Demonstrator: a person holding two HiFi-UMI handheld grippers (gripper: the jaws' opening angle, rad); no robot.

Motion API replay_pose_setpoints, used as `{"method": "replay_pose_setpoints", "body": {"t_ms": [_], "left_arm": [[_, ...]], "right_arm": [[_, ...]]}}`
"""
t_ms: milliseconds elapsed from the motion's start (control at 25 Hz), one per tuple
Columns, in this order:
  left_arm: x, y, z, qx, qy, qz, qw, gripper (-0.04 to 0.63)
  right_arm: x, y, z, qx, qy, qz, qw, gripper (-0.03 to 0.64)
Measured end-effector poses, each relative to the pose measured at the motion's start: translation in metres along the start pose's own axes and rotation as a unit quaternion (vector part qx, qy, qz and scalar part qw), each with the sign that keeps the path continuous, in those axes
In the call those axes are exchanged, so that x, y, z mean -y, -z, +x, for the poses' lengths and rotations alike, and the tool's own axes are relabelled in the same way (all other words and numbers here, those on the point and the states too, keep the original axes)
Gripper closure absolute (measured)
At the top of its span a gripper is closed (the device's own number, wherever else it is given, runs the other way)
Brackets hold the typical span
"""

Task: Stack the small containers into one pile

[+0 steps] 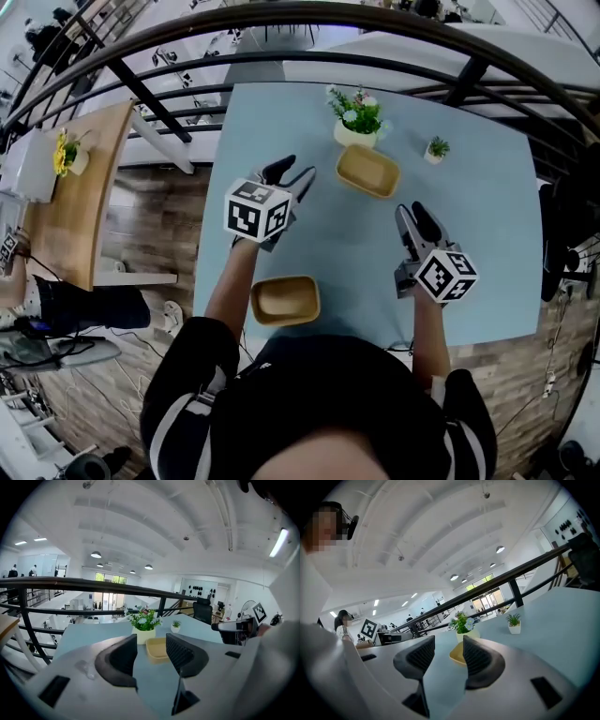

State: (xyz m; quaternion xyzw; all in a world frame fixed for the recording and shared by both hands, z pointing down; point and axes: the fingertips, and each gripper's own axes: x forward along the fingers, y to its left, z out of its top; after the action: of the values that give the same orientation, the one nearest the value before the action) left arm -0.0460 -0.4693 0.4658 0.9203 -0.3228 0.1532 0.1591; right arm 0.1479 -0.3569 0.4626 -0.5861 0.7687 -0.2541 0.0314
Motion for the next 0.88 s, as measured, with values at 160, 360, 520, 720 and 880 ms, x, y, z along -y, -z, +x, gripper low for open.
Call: {"method": "replay_pose_setpoints", "body": {"t_ms": [160, 360, 520, 720, 880], "left_arm": [[-0.005, 0.008, 0.027, -0.02, 0.005, 0.002, 0.9998, 0.419], [-0.008, 0.023, 0.056, -0.041, 0.012, -0.017, 0.999, 0.414], [-0.007, 0.036, 0.081, -0.061, 0.027, -0.033, 0.9972, 0.411], [-0.005, 0.048, 0.117, -0.071, 0.04, -0.061, 0.9949, 0.41], [-0.005, 0.066, 0.132, -0.096, 0.043, -0.07, 0.992, 0.405]], "right_arm": [[0.022, 0.003, 0.017, -0.001, 0.008, 0.016, 1.0, 0.422], [0.043, 0.013, 0.035, -0.01, 0.02, 0.036, 0.999, 0.422], [0.061, 0.025, 0.048, -0.025, 0.037, 0.049, 0.998, 0.422], [0.089, 0.036, 0.065, -0.035, 0.056, 0.068, 0.996, 0.42], [0.097, 0.05, 0.075, -0.047, 0.061, 0.087, 0.993, 0.419]]}}
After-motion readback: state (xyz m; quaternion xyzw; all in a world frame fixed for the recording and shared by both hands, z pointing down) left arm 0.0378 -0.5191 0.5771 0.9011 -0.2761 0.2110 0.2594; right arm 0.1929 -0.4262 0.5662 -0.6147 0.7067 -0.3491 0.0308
